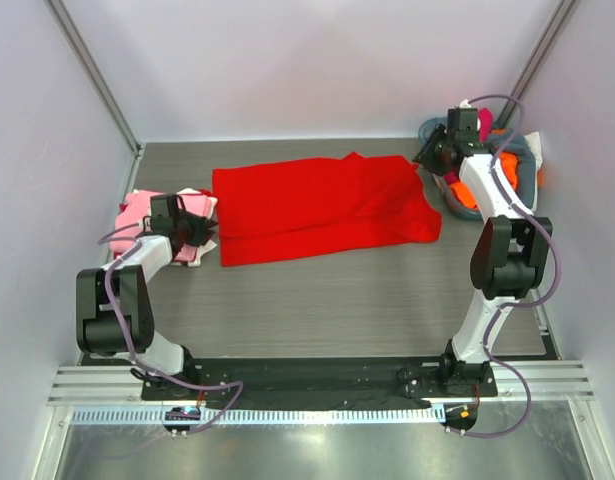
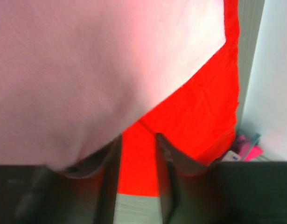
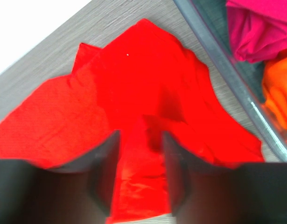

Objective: Fold and stack the t-shirts
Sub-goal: Fold the tshirt

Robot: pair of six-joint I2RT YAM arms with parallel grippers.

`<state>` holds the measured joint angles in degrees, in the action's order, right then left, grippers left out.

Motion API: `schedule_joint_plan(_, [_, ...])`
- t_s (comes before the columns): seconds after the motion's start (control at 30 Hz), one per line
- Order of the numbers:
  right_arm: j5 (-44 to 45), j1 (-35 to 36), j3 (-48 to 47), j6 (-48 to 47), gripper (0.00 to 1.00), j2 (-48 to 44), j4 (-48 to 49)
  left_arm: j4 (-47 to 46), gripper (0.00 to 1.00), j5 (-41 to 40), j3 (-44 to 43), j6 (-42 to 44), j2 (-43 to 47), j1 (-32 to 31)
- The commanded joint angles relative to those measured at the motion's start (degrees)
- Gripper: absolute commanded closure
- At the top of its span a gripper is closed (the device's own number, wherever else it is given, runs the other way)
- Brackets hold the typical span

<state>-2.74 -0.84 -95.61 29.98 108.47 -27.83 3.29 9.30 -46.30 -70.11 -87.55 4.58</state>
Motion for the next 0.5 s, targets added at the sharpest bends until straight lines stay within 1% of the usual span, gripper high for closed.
schedule_joint_plan(0.0, [1.16, 0.05, -2.21, 0.34, 0.48, -0.27, 1.56, -1.88, 0.61, 1.33, -2.39, 0.85, 1.23, -0.1])
schedule_joint_plan(0.03, [1.16, 0.05, -1.51, 0.52, 0.41, -0.97, 1.64, -1.8, 0.57, 1.51, -2.21, 1.02, 1.85, -0.1])
schedule_joint_plan(0.1, [0.81, 0.05, -0.46, 0.52, 0.4, -2.02, 1.91, -0.31, 0.49, 1.34, -1.86, 1.55, 4.21, -0.18])
schedule_joint_plan(0.2, [0.46, 0.05, 3.31, 0.96, 0.4, -5.36, 3.05, 2.5, 0.43, 1.25, -1.34, 3.74, 6.94, -0.18])
schedule_joint_plan(0.3, [0.54, 0.05, 10.08, 1.66, 0.42, -10.45, 5.15, 4.88, 0.43, 1.42, 0.85, 4.98, 11.68, -0.27])
schedule_joint_plan(0.33, [0.37, 0.05, 14.45, 2.45, 0.43, -12.12, 6.73, 5.23, 0.43, 1.34, 2.08, 5.07, 12.92, -0.53])
schedule_joint_plan(0.4, [0.98, 0.05, 19.47, 3.42, 0.45, -17.04, 8.66, 5.67, 0.43, 0.81, 4.19, 5.15, 17.22, -0.89])
schedule_joint_plan(0.43, [1.33, 0.05, 24.89, 4.2, 0.46, -18.89, 11.02, 5.94, 0.44, 0.63, 6.64, 5.15, 18.45, -1.15])
schedule_joint_plan(0.47, [1.68, 0.05, 27.82, 5.43, 0.47, -20.56, 12.61, 6.29, 0.44, 0.02, 7.71, 4.89, 21.42, -1.33])
